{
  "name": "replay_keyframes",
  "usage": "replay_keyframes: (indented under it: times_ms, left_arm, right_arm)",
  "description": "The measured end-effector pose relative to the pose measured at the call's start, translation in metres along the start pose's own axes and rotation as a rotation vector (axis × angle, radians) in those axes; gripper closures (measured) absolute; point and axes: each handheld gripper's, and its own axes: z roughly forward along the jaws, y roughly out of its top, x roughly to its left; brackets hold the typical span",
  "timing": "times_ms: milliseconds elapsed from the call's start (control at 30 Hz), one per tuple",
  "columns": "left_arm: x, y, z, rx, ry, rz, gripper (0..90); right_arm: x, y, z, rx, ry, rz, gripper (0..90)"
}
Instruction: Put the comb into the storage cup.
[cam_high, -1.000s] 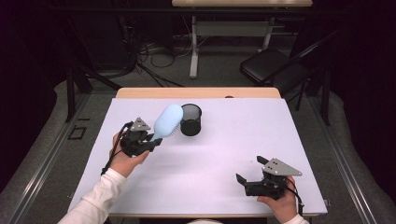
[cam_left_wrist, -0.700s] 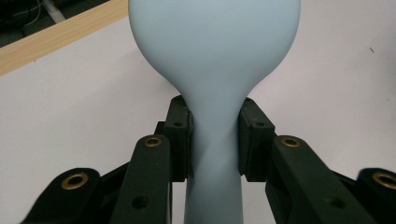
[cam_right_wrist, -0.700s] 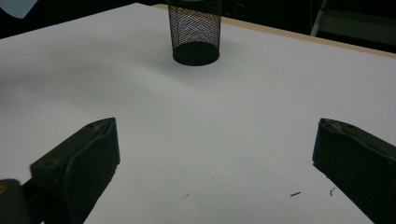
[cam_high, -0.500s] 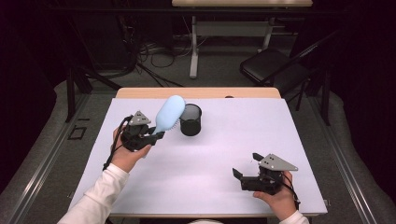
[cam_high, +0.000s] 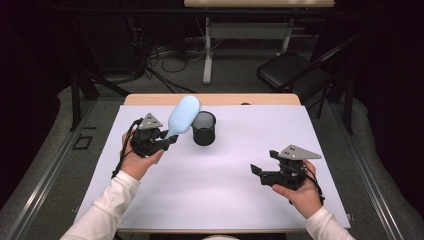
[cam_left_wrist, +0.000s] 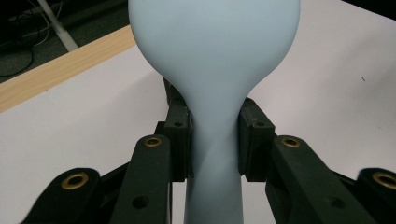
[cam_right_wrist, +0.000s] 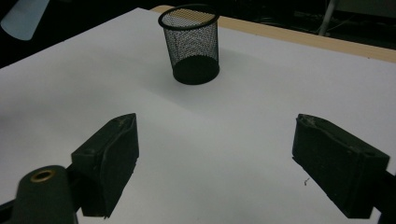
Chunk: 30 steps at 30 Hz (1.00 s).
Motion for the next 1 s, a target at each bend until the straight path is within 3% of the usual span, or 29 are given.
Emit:
replay_keyframes:
  times_ms: [667,1000]
  left_arm:
    - [-0.002,0.021,0.003,-0.052,0.021,0.009,69.8]
    - [-0.004,0.032,0.007,-0.107,0.036,0.004,69.8]
  right_arm:
    - [-0.012,0.082,0.018,0.056,0.053,0.01,11.4]
    - [-0.021,0.121,0.035,0.095,0.058,0.011,10.0]
